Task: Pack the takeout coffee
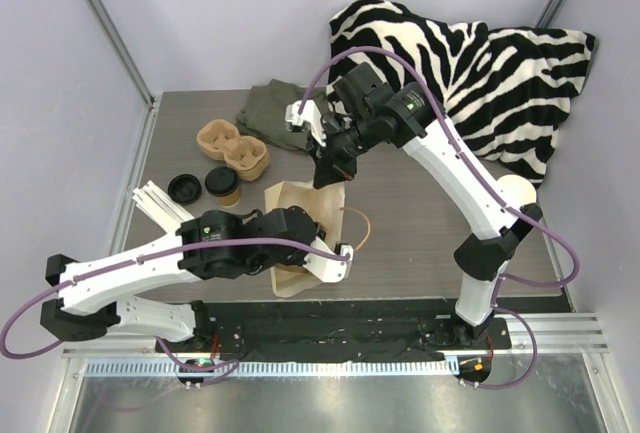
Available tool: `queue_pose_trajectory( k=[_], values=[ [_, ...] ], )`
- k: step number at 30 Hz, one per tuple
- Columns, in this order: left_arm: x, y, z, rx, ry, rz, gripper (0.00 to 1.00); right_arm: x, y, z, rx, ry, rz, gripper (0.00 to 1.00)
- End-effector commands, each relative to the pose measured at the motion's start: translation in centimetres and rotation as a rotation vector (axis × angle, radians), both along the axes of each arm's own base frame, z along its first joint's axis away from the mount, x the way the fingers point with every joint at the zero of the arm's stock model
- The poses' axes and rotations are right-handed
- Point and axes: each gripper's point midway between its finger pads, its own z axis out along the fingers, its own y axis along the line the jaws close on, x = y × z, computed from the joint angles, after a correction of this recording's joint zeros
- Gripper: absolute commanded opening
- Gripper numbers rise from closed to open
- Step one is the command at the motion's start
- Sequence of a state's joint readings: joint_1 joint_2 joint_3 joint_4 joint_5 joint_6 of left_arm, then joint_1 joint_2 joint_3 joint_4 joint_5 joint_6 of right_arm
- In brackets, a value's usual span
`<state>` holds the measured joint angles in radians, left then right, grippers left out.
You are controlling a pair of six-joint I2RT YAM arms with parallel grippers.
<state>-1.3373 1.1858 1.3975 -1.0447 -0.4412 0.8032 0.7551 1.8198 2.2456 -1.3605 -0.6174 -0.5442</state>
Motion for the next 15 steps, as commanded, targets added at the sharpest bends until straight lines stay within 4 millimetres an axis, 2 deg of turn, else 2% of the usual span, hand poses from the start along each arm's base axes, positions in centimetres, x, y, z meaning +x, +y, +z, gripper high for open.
queue_pose_trajectory(
  k=[1, 5, 9, 15],
  values=[
    [0.4, -0.3, 0.7, -0.088, -0.004, 0.020, 0.00, -1.7, -1.2, -0.1, -0.032, 0.074, -0.007, 0.01],
    [1.5, 0.0, -0.3, -0.145, 0.026, 0.101, 0.00, -1.8, -0.9, -0.2, -0.027, 0.083, 0.002, 0.01],
    [2.5, 0.4, -0.1, -0.196, 0.003, 0.141, 0.00, -1.9, -0.8, -0.6, -0.034, 0.100, 0.006, 0.01],
    [2.6, 0.7, -1.4, -0.195, 0.030, 0.140, 0.01, -2.2, -0.6, -1.0, -0.024, 0.116, 0.023, 0.01]
  ],
)
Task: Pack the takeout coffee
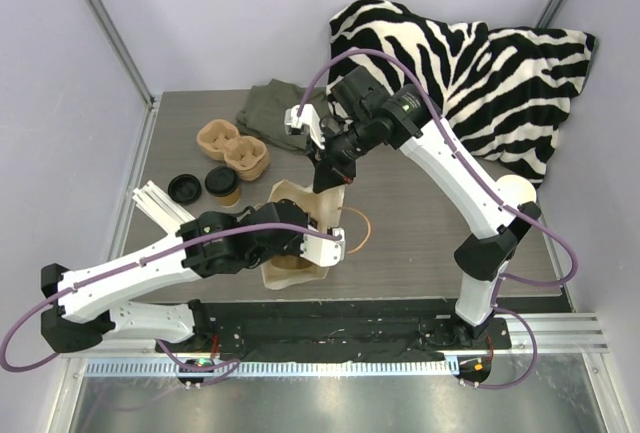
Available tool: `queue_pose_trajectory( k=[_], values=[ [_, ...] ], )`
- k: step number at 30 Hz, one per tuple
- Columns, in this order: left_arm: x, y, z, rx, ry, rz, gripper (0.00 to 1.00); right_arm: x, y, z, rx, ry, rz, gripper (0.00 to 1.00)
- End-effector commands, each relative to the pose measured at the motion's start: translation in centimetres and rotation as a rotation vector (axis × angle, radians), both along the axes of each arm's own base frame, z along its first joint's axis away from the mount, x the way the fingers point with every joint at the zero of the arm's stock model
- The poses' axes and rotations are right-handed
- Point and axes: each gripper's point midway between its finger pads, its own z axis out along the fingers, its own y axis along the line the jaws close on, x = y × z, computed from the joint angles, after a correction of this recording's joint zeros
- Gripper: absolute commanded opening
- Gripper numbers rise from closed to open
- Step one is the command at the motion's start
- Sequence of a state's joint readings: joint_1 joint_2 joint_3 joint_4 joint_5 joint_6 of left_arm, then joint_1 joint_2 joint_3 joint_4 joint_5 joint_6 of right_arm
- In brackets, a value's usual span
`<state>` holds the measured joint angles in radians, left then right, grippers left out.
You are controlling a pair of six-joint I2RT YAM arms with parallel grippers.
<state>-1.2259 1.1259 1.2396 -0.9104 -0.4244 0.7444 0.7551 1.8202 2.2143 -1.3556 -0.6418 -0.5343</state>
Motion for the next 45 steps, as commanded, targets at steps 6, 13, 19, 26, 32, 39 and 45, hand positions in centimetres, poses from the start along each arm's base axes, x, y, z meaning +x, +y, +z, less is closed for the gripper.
queue_pose_trajectory(
  k=[6, 13, 19, 26, 32, 39, 45],
  values=[
    [0.3, -1.4, -0.5, -0.075, -0.014, -0.072, 0.04, -1.8, -0.4, -0.3, -0.007, 0.071, 0.035, 0.01],
    [1.9, -1.2, -1.8, -0.053, 0.031, -0.032, 0.05, -1.7, -0.3, -0.4, -0.004, 0.064, 0.043, 0.01],
    [3.0, -0.8, -2.4, -0.058, 0.051, -0.010, 0.08, -1.5, -0.2, -0.5, -0.004, 0.062, 0.047, 0.01],
    [3.4, -0.6, -3.0, -0.069, 0.067, -0.006, 0.10, -1.6, -0.2, -0.7, -0.006, 0.069, 0.053, 0.01],
    [3.3, -0.7, -3.1, -0.073, 0.058, -0.048, 0.11, -1.6, -0.1, -0.9, -0.006, 0.064, 0.073, 0.01],
    [1.6, -1.2, -1.7, -0.089, 0.140, -0.110, 0.08, -2.3, -0.3, -0.5, 0.011, 0.073, 0.106, 0.01],
    [0.9, -1.3, -1.8, -0.079, 0.209, -0.099, 0.06, -3.1, -0.6, 0.0, 0.026, 0.089, 0.115, 0.01]
  ],
)
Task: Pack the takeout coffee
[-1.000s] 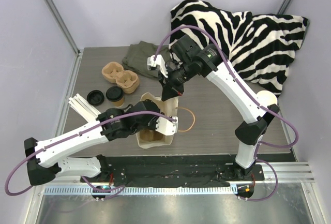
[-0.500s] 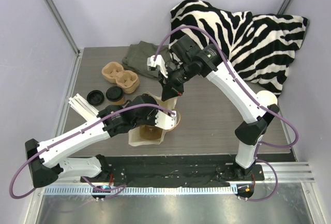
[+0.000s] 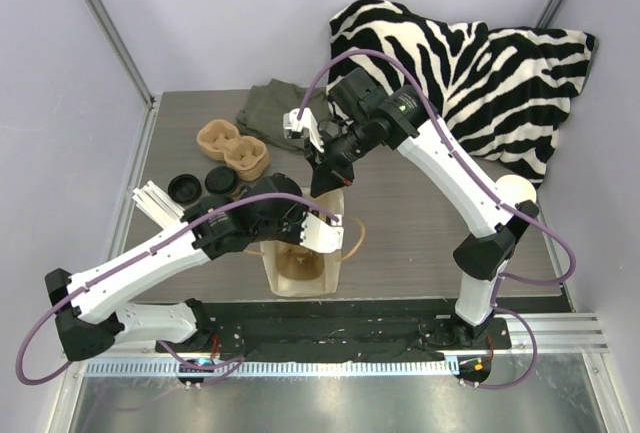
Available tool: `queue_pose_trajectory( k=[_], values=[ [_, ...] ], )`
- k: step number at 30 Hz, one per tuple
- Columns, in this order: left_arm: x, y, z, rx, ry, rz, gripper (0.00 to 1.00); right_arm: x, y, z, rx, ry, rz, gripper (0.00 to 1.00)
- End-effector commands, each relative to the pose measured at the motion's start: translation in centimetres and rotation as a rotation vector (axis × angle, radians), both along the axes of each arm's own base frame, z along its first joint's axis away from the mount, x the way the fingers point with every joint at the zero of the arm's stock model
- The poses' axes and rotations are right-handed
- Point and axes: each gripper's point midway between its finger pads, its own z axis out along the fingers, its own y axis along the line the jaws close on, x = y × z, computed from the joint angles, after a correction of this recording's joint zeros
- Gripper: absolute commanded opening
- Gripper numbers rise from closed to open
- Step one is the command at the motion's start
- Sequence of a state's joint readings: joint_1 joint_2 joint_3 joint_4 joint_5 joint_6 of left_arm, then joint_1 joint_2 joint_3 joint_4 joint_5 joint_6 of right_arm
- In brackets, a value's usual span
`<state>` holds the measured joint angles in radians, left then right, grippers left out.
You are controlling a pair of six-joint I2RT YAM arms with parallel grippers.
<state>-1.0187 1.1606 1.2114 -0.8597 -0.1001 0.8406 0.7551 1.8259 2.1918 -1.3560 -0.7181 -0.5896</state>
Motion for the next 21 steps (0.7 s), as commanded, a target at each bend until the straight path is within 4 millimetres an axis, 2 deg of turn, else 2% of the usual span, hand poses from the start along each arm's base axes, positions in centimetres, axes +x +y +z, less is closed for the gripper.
queue_pose_trajectory(
  k=[1, 12, 18, 21],
  values=[
    [-0.7, -0.5, 1.0, -0.038, 0.039, -0.010, 0.07, -2.3, -1.1, 0.4, -0.006, 0.062, 0.039, 0.01],
    [-0.8, -0.3, -0.3, -0.018, 0.087, 0.033, 0.08, -2.7, -1.5, -0.5, -0.020, 0.076, 0.034, 0.01],
    [-2.1, -0.1, -0.8, -0.012, 0.136, -0.007, 0.08, -2.4, -1.3, -0.2, -0.005, 0.058, 0.032, 0.01],
    [-2.7, -0.5, -0.2, -0.044, 0.151, -0.035, 0.07, -2.1, -1.3, 0.0, -0.001, 0.040, 0.024, 0.01]
  ],
)
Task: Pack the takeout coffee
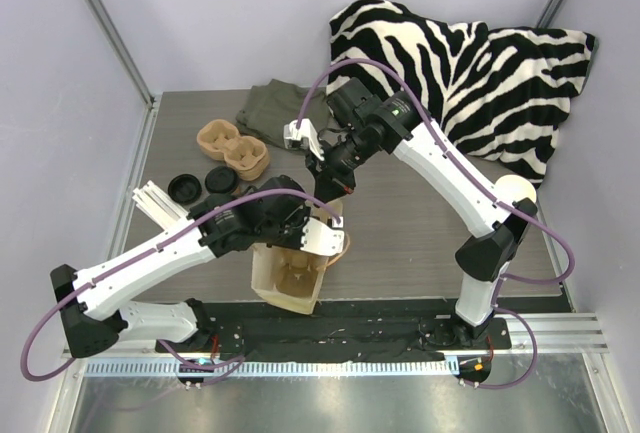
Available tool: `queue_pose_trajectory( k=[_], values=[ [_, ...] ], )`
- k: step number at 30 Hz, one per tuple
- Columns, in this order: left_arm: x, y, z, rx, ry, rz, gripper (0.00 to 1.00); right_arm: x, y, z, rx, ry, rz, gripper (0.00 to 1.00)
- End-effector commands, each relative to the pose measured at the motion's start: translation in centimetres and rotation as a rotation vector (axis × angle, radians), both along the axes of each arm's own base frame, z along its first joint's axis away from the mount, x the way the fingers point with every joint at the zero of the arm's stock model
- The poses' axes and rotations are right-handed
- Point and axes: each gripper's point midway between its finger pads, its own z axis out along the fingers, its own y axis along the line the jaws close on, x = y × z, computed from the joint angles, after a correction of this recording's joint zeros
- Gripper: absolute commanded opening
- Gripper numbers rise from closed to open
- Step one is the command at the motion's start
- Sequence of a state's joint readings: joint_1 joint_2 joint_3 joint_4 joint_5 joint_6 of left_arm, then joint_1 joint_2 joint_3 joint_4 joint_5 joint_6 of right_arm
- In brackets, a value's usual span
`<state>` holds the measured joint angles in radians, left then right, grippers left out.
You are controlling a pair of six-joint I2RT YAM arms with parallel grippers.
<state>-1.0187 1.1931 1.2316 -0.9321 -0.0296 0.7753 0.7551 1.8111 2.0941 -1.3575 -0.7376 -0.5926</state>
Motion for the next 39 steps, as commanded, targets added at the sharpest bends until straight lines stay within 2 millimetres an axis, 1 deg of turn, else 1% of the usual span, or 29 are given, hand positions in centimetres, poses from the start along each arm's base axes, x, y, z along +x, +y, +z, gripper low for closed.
queue_pose_trajectory(
  k=[1, 2, 4, 5, 7, 12, 18, 21, 26, 32, 37, 39],
  values=[
    [-1.1, -0.4, 1.4, -0.063, 0.028, -0.035, 0.07, -0.9, -0.6, 2.4, 0.049, -0.050, 0.004, 0.01],
    [-1.2, -0.3, 1.2, -0.052, 0.036, -0.035, 0.06, -0.7, -0.6, 2.4, 0.050, -0.056, -0.003, 0.01],
    [-1.3, -0.2, 1.3, -0.047, 0.042, -0.037, 0.06, -0.2, -0.4, 3.0, 0.073, -0.084, -0.027, 0.01],
    [-1.3, -0.2, 1.2, -0.043, 0.045, -0.035, 0.06, -0.2, -0.4, 2.8, 0.074, -0.085, -0.035, 0.01],
    [-1.4, -0.2, 1.1, -0.044, 0.046, -0.039, 0.07, 0.2, -0.1, 3.6, 0.107, -0.115, -0.050, 0.01],
    [-1.0, -0.4, 0.8, -0.048, 0.030, -0.031, 0.09, 0.0, -0.1, 3.3, 0.106, -0.105, -0.044, 0.01],
    [-0.1, -0.9, 1.6, -0.071, -0.025, -0.042, 0.10, -0.4, 0.0, 3.2, 0.116, -0.091, -0.016, 0.01],
    [-0.2, -1.1, 1.6, -0.058, -0.032, -0.077, 0.09, -0.4, 0.1, 3.0, 0.114, -0.092, -0.008, 0.01],
    [-0.5, -1.3, 2.1, -0.057, -0.028, -0.116, 0.08, -0.1, 0.0, 2.8, 0.107, -0.109, -0.004, 0.01],
    [-0.9, -1.0, 2.1, -0.039, -0.009, -0.130, 0.08, 0.1, 0.1, 2.6, 0.105, -0.118, -0.004, 0.01],
    [-0.8, -1.1, 1.0, -0.027, 0.012, -0.127, 0.09, 0.1, 0.2, 3.1, 0.117, -0.124, -0.006, 0.01],
    [-0.7, -1.1, 1.0, -0.035, 0.009, -0.124, 0.11, 0.2, 0.2, 3.2, 0.119, -0.125, -0.007, 0.01]
  ],
)
